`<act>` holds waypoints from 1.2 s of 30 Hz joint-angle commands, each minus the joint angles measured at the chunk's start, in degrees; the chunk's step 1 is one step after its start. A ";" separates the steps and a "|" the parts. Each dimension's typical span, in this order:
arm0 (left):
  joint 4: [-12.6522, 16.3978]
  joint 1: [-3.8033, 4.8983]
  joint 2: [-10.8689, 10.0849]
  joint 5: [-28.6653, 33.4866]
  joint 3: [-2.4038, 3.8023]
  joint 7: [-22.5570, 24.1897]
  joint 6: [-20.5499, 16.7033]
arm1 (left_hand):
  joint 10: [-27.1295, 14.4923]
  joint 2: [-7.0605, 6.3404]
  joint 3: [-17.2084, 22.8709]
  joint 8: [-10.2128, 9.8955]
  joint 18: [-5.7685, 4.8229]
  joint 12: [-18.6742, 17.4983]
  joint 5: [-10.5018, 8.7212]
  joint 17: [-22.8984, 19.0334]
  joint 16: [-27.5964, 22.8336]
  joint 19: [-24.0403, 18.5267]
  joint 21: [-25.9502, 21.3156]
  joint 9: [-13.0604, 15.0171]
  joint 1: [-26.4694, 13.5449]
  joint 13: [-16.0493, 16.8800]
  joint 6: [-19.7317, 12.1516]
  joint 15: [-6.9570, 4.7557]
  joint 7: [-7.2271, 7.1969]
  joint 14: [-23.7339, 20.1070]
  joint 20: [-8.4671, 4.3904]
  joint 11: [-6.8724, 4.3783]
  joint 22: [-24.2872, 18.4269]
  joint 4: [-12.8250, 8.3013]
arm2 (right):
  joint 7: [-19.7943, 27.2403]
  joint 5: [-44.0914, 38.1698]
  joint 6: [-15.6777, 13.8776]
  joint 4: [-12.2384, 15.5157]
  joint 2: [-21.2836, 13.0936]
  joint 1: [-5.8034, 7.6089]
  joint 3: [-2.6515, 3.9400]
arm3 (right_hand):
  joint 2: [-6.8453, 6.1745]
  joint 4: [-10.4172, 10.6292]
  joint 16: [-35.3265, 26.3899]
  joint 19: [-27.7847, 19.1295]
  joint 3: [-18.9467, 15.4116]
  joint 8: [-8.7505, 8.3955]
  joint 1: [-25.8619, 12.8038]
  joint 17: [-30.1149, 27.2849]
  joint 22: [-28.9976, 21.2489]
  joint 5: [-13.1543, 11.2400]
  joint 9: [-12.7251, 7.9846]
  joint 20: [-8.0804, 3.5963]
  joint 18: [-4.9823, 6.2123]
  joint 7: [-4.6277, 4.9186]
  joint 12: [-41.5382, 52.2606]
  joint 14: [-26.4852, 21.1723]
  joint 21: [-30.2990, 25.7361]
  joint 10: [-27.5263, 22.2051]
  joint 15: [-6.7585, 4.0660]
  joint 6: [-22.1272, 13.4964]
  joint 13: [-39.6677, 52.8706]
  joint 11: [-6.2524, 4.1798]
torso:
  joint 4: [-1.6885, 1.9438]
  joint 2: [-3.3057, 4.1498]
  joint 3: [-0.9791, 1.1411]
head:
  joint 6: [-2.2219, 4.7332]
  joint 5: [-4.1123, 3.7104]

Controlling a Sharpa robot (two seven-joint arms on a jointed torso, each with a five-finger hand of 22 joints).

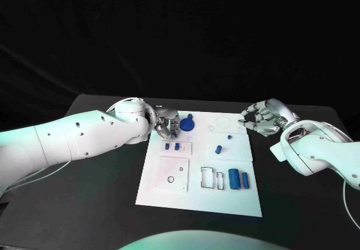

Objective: Assemble the parts on the task board

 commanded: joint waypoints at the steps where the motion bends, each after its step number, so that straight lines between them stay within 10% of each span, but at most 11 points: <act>1: 0.00 -0.04 0.15 -0.15 -0.07 -0.34 1.13 | -0.74 -0.21 -0.55 -0.72 -0.02 -0.51 0.27 -0.74 -0.36 -0.69 -0.85 -0.12 -0.68 0.08 -0.70 0.37 0.43 -0.27 0.11 0.50 8.61 0.00 | 0.06 -0.76 0.12 0.04 0.06 -0.03 0.01 | -0.31 0.01 -0.38 -0.40 0.29 0.23 -0.27 7.32 -0.08 0.11 0.06 0.05 0.74 0.08 0.06 4.02 -0.19 -0.19 -0.38 -0.08 0.09 0.01 | -0.01 -0.02 0.00 | 0.06 0.00; 36: -0.14 -0.05 -0.16 -0.16 -0.08 -1.37 0.00 | -6.43 -1.41 -2.25 -4.14 0.99 -1.67 1.81 -4.30 -1.35 -3.71 -6.45 -1.09 -1.99 1.06 -4.83 2.00 0.20 -3.13 1.56 2.39 7.14 0.05 | 0.07 -0.76 0.31 -0.19 0.08 -0.04 0.01 | -0.46 0.03 -0.41 -0.38 0.57 0.29 -0.38 7.31 -0.12 0.28 0.18 0.03 0.75 0.07 0.01 4.03 -0.37 -0.23 -0.40 -0.10 -0.01 0.00 | 0.01 -0.01 -0.02 | 0.18 0.07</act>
